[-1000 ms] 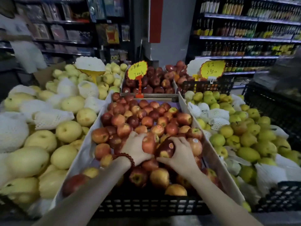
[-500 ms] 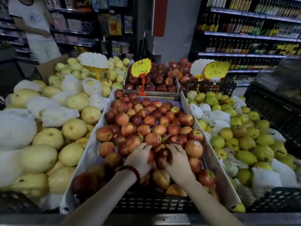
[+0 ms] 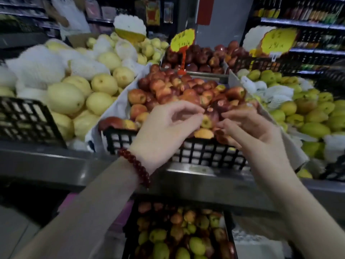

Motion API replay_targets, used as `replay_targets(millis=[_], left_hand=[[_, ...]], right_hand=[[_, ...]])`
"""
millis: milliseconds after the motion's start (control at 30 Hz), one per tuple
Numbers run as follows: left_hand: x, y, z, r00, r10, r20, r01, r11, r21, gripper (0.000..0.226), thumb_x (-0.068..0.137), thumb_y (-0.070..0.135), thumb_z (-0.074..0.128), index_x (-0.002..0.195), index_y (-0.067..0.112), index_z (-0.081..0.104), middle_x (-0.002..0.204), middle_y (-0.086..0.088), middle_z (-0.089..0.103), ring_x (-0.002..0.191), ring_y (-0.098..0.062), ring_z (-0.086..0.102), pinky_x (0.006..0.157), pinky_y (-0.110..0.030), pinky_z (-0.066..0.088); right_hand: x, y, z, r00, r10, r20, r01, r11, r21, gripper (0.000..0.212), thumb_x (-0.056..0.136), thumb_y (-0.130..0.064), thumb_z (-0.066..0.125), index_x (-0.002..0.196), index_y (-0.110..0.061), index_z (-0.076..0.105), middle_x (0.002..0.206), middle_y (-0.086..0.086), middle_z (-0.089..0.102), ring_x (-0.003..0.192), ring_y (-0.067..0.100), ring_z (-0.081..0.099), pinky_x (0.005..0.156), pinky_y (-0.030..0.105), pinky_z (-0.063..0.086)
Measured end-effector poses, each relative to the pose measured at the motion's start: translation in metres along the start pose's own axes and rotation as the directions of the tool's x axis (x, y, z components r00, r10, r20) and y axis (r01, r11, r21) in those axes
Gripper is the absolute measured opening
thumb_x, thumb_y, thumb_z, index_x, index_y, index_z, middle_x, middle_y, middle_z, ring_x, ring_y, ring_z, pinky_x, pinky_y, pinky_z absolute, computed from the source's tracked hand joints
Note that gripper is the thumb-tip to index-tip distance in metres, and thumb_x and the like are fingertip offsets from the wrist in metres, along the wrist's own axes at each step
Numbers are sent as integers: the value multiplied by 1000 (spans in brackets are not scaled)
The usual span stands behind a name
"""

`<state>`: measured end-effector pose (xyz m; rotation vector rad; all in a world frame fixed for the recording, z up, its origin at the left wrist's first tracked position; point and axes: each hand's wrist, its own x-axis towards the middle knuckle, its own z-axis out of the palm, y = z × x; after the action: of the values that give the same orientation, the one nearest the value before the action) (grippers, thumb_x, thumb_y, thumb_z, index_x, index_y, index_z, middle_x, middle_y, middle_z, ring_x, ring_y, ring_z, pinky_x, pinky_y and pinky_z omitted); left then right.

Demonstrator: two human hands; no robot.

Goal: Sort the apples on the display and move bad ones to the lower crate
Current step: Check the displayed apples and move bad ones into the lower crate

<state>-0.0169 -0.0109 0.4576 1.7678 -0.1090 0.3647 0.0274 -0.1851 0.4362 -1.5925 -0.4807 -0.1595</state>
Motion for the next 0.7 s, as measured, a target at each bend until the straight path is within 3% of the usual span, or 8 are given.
replay_targets(millis=[133, 267, 367, 500, 600, 700], left_hand=[[-74, -66, 18, 999, 0, 39, 2, 998, -55, 11, 88, 14, 63, 90, 19, 73, 91, -6, 75, 84, -11, 70, 81, -23, 57], [-130, -144, 36, 996, -32, 82, 35, 999, -35, 14, 86, 11, 62, 92, 16, 73, 90, -4, 75, 82, -6, 71, 75, -14, 54], [-164, -205, 45, 993, -105, 61, 107, 994, -27, 14, 86, 9, 61, 91, 16, 73, 88, -4, 75, 74, -2, 69, 66, -10, 51], [-201, -275, 58, 968, -251, 19, 251, 968, 18, 13, 87, 9, 62, 90, 14, 74, 86, -11, 74, 76, -7, 69, 70, -18, 55], [-215, -326, 64, 929, -369, -7, 369, 928, 56, 13, 78, 25, 67, 86, 18, 75, 82, -15, 72, 74, -12, 66, 83, -39, 55], [-209, -382, 55, 895, -445, -22, 442, 881, 172, 18, 68, 34, 63, 83, 31, 73, 64, 7, 66, 68, -8, 60, 78, -42, 54]], right_hand=[[-83, 56, 10, 998, -37, 58, 36, 999, 24, 9, 83, -18, 67, 90, -14, 71, 84, 13, 73, 75, 8, 69, 64, 14, 51], [-147, 131, 18, 996, -22, 91, 22, 1000, 4, 16, 79, -19, 66, 89, -8, 71, 82, 12, 74, 76, 14, 72, 68, 20, 57], [-185, 194, 24, 992, 80, 94, -82, 996, 20, 13, 78, -20, 72, 87, -11, 72, 82, 16, 72, 73, 16, 69, 68, 24, 55], [-226, 266, 29, 977, 188, 104, -192, 981, 22, 3, 81, -15, 70, 82, -14, 73, 78, 15, 72, 69, 16, 67, 63, 23, 56], [-244, 304, 34, 955, 270, 120, -277, 960, 44, 10, 77, -26, 78, 82, -18, 74, 78, 19, 69, 73, 23, 69, 66, 31, 58], [-250, 326, 38, 939, 323, 115, -327, 945, 12, 11, 76, -28, 78, 81, -20, 74, 76, 23, 67, 81, 33, 69, 69, 34, 59]])
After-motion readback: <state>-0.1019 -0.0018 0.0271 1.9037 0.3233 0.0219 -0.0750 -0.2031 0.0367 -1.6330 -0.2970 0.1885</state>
